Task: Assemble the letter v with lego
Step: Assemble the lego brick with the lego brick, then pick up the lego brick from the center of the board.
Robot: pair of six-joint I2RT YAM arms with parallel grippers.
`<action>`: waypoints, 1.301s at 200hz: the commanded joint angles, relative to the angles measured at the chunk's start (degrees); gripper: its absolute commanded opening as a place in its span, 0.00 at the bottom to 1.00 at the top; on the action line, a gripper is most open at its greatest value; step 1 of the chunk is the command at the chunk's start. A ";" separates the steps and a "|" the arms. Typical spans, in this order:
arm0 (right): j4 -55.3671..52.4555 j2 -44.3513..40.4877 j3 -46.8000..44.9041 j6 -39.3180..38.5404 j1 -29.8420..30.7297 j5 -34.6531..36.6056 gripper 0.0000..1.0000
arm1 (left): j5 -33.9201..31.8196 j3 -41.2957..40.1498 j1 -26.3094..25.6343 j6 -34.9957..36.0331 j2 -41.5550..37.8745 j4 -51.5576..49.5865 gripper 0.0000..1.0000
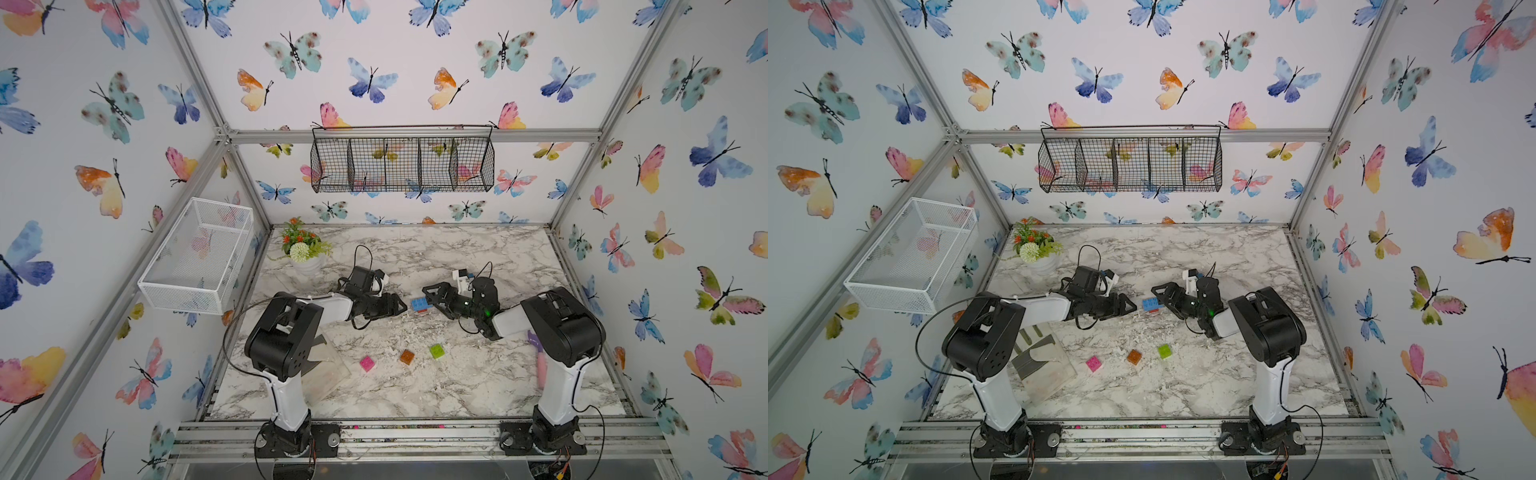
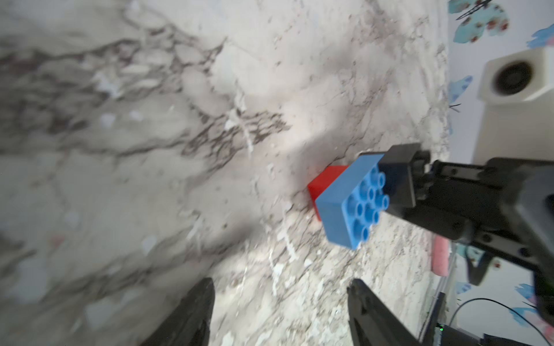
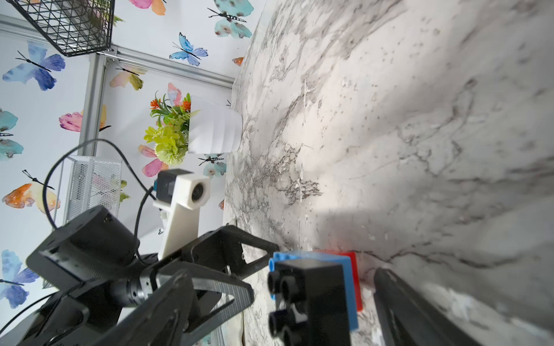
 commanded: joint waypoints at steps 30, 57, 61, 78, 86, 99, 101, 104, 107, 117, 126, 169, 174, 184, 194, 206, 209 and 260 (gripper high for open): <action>-11.82 -8.45 -2.27 -7.15 -1.24 0.38 0.98 | -12.28 -8.95 -10.94 -0.16 -12.06 -10.36 0.62; -2.57 -6.20 -4.74 -2.85 -1.43 -4.39 0.98 | -12.76 -10.77 -15.01 -1.78 -14.71 -9.73 0.67; -1.05 -5.62 -4.95 -2.03 -1.46 -4.91 0.98 | -12.73 -10.97 -15.43 -2.09 -15.05 -9.43 0.68; 3.07 -2.98 -4.90 0.84 -1.62 -6.23 0.97 | -12.56 -12.04 -16.60 -3.26 -16.31 -7.87 0.69; 4.17 -1.74 -4.68 1.67 -1.64 -6.34 0.97 | -12.71 -12.44 -17.01 -3.73 -16.61 -7.51 0.69; 5.97 0.11 -3.96 2.92 -1.56 -6.87 0.95 | -12.80 -12.73 -17.85 -3.74 -16.63 -7.36 0.71; 6.35 0.38 -3.87 3.21 -1.62 -6.97 0.95 | -12.77 -12.76 -17.98 -3.75 -16.63 -7.36 0.72; 7.03 0.76 -3.78 3.65 -1.60 -7.12 0.95 | -12.86 -12.84 -18.20 -3.77 -16.53 -7.37 0.72; 7.78 1.21 -3.75 4.09 -1.63 -7.32 0.94 | -12.90 -12.85 -18.39 -3.76 -16.53 -7.36 0.72; 10.25 2.19 -3.68 5.38 -1.64 -7.53 0.93 | -13.01 -12.83 -19.32 -3.56 -16.36 -7.36 0.73; 11.36 2.83 -3.53 6.11 -1.62 -7.53 0.92 | -13.08 -12.85 -20.17 -3.39 -16.28 -7.36 0.73; 13.95 5.26 -2.49 7.97 -1.64 -7.57 0.84 | -13.82 -12.35 -22.07 -2.36 -14.32 -7.50 0.65; 14.20 5.52 -2.36 8.19 -1.64 -7.67 0.83 | -13.87 -12.24 -22.19 -2.30 -14.11 -7.45 0.64; 14.87 6.16 -2.26 8.70 -1.64 -7.71 0.81 | -14.26 -11.90 -22.70 -1.87 -13.46 -7.61 0.63; 15.42 6.64 -2.19 9.05 -1.59 -7.79 0.79 | -14.49 -11.46 -22.92 -1.49 -12.80 -7.87 0.62; 15.80 7.28 -2.10 9.12 -1.59 -7.69 0.77 | -14.49 -11.06 -23.28 -1.06 -11.74 -8.10 0.61; 15.75 7.41 -2.08 9.13 -1.59 -7.70 0.77 | -14.49 -10.95 -23.29 -0.92 -11.57 -8.21 0.61; 16.39 8.35 -2.17 9.32 -1.64 -7.80 0.68 | -19.58 -7.46 -24.96 0.64 -7.90 -13.72 0.54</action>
